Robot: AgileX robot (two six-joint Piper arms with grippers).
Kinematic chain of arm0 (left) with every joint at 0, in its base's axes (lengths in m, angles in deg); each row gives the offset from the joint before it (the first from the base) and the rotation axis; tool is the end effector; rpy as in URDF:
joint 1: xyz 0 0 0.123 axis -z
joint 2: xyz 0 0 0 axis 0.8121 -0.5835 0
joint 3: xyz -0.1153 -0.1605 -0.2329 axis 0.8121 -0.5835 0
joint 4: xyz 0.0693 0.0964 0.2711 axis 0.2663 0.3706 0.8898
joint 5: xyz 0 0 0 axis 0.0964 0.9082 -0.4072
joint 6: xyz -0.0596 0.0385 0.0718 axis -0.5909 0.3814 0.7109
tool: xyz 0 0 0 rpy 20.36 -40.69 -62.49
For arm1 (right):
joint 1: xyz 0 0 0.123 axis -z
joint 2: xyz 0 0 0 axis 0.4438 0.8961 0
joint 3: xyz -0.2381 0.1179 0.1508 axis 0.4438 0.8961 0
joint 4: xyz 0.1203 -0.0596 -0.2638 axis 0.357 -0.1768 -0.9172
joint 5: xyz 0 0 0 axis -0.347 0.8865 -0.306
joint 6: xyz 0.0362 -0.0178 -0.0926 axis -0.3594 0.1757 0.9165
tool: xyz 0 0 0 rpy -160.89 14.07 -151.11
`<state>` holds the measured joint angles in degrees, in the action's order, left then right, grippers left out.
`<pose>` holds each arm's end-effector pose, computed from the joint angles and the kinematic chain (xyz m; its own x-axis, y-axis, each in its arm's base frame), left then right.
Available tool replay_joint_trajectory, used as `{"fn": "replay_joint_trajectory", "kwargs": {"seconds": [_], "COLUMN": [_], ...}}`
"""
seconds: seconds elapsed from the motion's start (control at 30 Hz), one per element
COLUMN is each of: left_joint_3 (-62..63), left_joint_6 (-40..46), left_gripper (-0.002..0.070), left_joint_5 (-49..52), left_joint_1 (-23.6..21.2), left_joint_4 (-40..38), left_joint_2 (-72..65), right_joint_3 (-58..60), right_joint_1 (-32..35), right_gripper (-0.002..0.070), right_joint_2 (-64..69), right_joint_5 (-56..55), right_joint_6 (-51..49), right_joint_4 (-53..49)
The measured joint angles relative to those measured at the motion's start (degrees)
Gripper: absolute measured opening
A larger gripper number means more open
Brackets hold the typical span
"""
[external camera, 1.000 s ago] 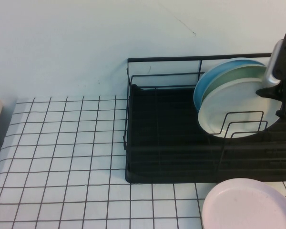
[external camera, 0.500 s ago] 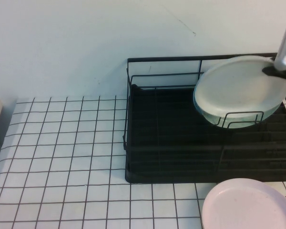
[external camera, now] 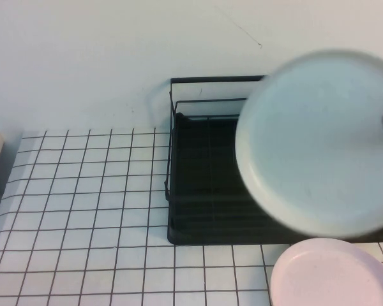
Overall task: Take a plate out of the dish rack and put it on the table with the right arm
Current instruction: Place the plate from the table
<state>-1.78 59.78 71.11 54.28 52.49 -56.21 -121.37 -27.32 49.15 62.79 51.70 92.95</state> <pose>0.0871 -0.0062 0.1763 -0.2477 -0.1340 -0.9595 0.0256 0.9891 -0.1447 0.2840 0.0657 0.4089 -0.4336 -0.4221 -0.7961 -0.7417 0.6689 0.0494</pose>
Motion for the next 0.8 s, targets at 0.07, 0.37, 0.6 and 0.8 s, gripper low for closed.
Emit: {"fn": "replay_joint_trajectory", "kwargs": {"seconds": [0.07,0.37,0.6,0.8], "left_joint_3": [0.0,0.0,0.0,0.0], "left_joint_6": [-0.1,-0.1,-0.1,-0.1], "left_gripper": [-0.0003,-0.0003,-0.0003,-0.0003], "left_joint_5": [0.0,0.0,0.0,0.0], "left_joint_1": [0.0,0.0,0.0,0.0], "left_joint_4": [0.0,0.0,0.0,0.0], "left_joint_2": [0.0,0.0,0.0,0.0], "right_joint_3": [2.9,27.9,35.5,35.5], "right_joint_1": [0.0,0.0,0.0,0.0], "right_gripper": [0.0102,0.0102,0.0102,0.0102], "right_joint_2": [-0.8,-5.0,-2.6,2.1], "right_joint_5": [4.3,-4.3,-15.6,-17.3], "right_joint_6": [-3.8,-8.0,-9.0,-8.5], "right_joint_4": [-1.7,-4.8,-4.8,-5.0]}}
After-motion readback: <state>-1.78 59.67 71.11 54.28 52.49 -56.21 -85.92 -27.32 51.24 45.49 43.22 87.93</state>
